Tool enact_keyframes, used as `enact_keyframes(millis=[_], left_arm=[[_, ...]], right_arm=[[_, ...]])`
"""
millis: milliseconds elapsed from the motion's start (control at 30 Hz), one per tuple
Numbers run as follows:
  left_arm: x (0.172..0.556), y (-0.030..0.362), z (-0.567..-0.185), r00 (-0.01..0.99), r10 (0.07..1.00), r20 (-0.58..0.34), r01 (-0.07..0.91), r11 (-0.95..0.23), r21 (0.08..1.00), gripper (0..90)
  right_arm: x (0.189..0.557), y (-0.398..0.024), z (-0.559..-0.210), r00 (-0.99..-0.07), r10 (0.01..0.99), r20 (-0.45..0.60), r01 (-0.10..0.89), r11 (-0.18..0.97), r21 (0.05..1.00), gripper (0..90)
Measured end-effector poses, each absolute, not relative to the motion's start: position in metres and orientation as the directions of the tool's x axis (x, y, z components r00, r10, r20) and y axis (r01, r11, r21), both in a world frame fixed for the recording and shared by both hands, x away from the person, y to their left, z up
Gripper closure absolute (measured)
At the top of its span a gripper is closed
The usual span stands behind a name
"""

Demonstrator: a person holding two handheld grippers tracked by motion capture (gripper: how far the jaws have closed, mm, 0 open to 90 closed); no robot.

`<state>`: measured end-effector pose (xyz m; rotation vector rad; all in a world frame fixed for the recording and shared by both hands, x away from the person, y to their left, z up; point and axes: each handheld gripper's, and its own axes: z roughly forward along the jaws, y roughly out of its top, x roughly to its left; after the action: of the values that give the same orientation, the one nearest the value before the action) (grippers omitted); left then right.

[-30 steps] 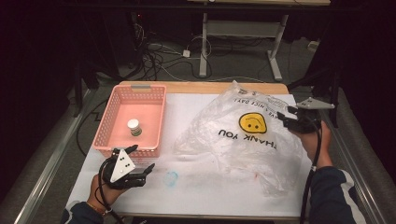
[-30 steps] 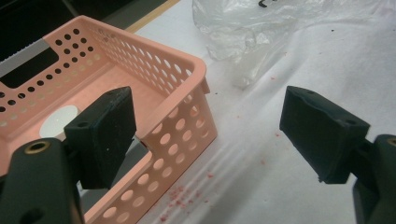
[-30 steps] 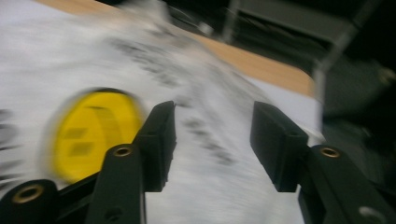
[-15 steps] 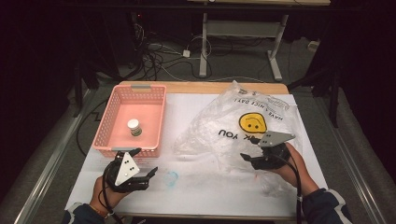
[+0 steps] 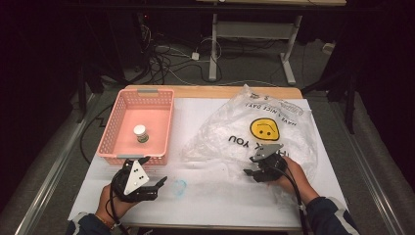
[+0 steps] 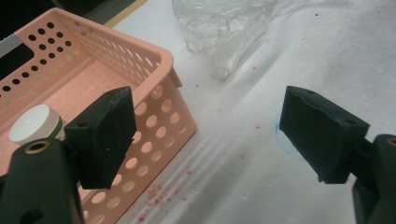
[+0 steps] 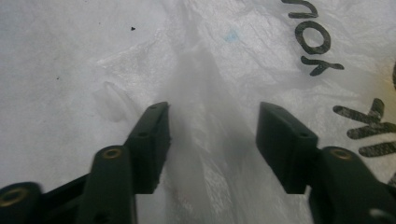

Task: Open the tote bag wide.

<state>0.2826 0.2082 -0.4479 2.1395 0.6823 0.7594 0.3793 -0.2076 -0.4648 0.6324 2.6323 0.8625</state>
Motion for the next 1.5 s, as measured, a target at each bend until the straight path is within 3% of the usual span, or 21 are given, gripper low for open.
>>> enact_keyframes(millis=[167,367,667,1500], left_arm=[[0.283,0.209,-0.448,0.682,0.669,0.297,0.223,-0.576,0.786,18.1],[0.283,0.209,-0.449,0.683,0.668,0.296,0.225,-0.578,0.785,18.0],[0.288,0.213,-0.450,0.680,0.690,0.249,0.256,-0.542,0.800,18.1],[0.288,0.218,-0.449,0.677,0.687,0.265,0.250,-0.552,0.795,18.0]], right_arm=[[0.380,-0.207,-0.464,-0.860,0.495,-0.123,0.324,0.716,0.618,78.8],[0.376,-0.207,-0.456,-0.850,0.508,-0.138,0.310,0.696,0.648,89.9],[0.374,-0.206,-0.443,-0.828,0.534,-0.169,0.282,0.659,0.698,90.0],[0.372,-0.211,-0.392,-0.735,0.634,-0.240,0.191,0.534,0.824,90.0]])
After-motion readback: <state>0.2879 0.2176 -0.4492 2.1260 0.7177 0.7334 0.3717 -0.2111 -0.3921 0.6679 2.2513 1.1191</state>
